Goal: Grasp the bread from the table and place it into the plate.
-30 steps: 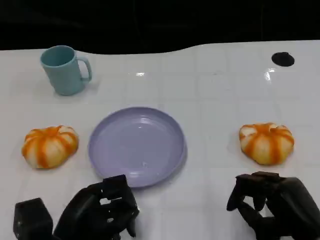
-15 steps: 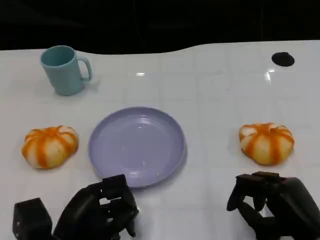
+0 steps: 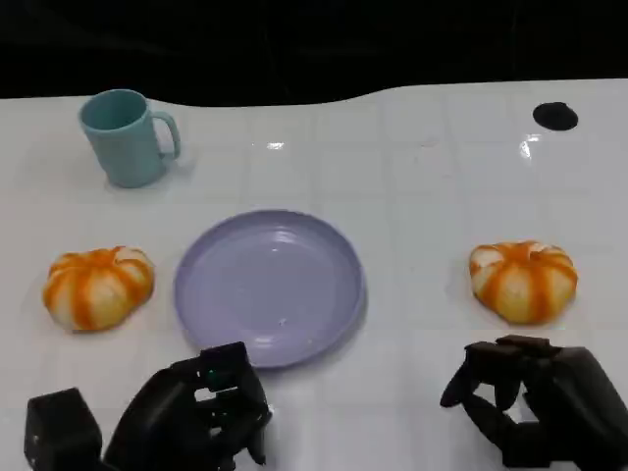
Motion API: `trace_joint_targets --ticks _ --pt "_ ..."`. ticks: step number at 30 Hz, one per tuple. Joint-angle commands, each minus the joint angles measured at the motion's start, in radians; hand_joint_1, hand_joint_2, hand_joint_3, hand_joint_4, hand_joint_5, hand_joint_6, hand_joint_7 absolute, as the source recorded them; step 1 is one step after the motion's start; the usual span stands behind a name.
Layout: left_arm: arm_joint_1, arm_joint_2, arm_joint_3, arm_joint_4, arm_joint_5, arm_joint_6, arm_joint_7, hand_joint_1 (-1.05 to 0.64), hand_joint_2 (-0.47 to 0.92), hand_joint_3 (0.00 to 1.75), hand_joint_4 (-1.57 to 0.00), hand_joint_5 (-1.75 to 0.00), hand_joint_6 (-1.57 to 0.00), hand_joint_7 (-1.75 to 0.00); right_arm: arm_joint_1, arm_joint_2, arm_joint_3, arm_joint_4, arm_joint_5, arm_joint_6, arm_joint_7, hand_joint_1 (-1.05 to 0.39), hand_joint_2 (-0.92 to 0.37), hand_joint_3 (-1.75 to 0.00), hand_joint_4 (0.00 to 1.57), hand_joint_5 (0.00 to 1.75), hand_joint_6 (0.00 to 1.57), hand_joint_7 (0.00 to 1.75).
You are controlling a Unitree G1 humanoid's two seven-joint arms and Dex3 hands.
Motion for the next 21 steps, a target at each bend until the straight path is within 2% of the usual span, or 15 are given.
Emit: trace_joint_targets --ticks 1,3,5,6,11,15,21 --pt "-0.001 0.019 0.007 0.005 -0.001 -0.004 -0.008 -0.54 0.7 0.56 -0.8 -1.75 -0.78 -1.39 -0.009 -0.015 -0.026 -0.006 0.006 0.007 -0.025 -0.27 -0.6 -0.66 0.83 1.22 0.9 0.67" --pt "-0.003 0.019 0.007 0.008 0.0 -0.005 -0.007 -0.54 0.7 0.56 -0.81 -1.75 -0.78 -1.39 -0.011 -0.016 -0.031 -0.009 0.005 0.01 -0.033 -0.3 -0.68 -0.51 0.79 1.18 0.89 0.54" --pt "-0.003 0.018 0.006 0.007 0.001 -0.005 -0.005 -0.54 0.71 0.56 -0.81 -1.75 -0.78 -1.39 -0.014 -0.016 -0.037 -0.011 0.007 0.011 -0.039 -0.31 -0.72 -0.41 0.72 1.23 0.87 0.46" --pt "-0.002 0.017 0.006 0.005 0.0 -0.005 -0.005 -0.53 0.71 0.56 -0.8 -1.75 -0.78 -1.39 -0.016 -0.016 -0.04 -0.014 0.007 0.012 -0.042 -0.32 -0.75 -0.36 0.69 1.19 0.86 0.42" --pt "-0.007 0.015 0.006 0.011 -0.004 -0.004 -0.009 -0.54 0.7 0.56 -0.8 -1.75 -0.78 -1.38 -0.023 -0.026 -0.065 -0.034 0.013 0.041 -0.026 -0.36 -0.9 -0.11 0.59 0.78 0.8 0.19" --pt "-0.008 0.015 0.004 0.013 0.001 -0.01 -0.008 -0.53 0.7 0.56 -0.8 -1.75 -0.78 -1.38 -0.026 -0.037 -0.082 -0.062 0.029 0.079 0.006 -0.38 -0.92 -0.07 0.46 0.61 0.74 0.11" --pt "-0.001 0.015 0.002 0.002 0.001 -0.003 -0.005 -0.53 0.71 0.56 -0.8 -1.75 -0.78 -1.38 -0.039 -0.057 -0.112 -0.103 0.013 0.14 0.025 -0.41 -0.92 -0.05 0.41 0.4 0.66 0.01"
